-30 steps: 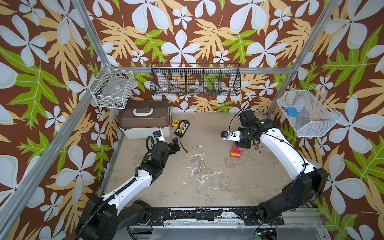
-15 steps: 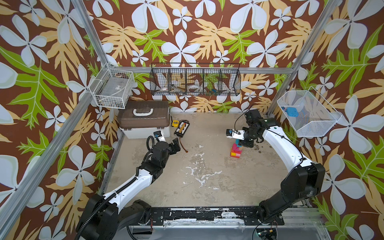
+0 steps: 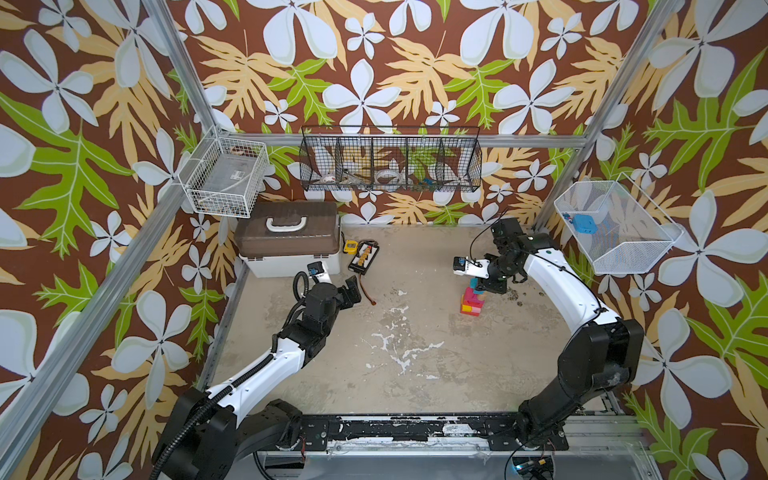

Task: Build the wood block tower
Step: 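Align the held teal block above the pink cylinder with the right gripper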

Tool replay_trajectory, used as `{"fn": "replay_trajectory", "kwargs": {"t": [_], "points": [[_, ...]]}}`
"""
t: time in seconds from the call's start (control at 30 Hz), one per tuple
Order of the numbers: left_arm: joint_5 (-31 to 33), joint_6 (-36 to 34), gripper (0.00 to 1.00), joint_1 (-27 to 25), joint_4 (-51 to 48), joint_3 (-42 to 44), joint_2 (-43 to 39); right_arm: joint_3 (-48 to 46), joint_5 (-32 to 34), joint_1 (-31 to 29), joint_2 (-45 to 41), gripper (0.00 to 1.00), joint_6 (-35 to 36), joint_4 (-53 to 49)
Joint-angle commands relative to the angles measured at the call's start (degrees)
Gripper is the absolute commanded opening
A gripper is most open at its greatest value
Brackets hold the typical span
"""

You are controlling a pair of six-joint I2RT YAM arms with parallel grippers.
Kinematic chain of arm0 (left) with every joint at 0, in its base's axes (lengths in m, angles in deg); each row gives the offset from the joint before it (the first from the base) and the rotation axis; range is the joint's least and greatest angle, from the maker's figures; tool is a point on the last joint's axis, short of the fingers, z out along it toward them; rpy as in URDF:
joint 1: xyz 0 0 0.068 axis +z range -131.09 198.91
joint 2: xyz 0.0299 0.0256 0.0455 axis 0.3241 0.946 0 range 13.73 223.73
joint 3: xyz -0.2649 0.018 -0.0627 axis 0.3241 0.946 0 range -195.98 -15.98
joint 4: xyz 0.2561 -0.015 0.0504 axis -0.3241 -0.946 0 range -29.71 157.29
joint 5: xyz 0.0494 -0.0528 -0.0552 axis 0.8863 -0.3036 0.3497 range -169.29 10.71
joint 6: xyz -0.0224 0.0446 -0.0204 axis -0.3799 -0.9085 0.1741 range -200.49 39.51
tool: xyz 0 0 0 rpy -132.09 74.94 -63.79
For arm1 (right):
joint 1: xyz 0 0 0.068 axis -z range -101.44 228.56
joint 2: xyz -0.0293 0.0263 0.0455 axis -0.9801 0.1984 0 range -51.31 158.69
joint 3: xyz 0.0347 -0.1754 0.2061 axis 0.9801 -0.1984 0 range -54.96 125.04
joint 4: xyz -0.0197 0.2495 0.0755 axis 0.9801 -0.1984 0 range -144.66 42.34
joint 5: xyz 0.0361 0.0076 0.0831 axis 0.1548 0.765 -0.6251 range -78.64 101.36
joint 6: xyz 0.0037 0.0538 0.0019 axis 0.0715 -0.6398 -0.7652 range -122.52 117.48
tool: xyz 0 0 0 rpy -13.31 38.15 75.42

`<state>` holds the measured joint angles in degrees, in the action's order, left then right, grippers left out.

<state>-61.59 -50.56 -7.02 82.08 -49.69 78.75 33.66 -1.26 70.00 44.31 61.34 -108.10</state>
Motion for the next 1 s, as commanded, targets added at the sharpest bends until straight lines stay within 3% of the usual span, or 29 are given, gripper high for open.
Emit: {"fn": "replay_trajectory", "kwargs": {"t": [0.0, 0.67, 0.97], "points": [[0.0, 0.0, 0.95, 0.0, 0.8, -0.4, 0.0, 0.3, -2.1, 0.8, 0.6, 0.0, 0.3, -0.9], [0.5, 0.0, 0.95, 0.1, 0.3, -0.7, 0.2, 1.2, -3.4, 2.4, 3.0, 0.03, 0.0, 0.1], [0.5, 0.0, 0.95, 0.1, 0.2, -0.8, 0.0, 0.7, -2.0, 2.6, 3.0, 0.17, -0.9, 1.6]]}}
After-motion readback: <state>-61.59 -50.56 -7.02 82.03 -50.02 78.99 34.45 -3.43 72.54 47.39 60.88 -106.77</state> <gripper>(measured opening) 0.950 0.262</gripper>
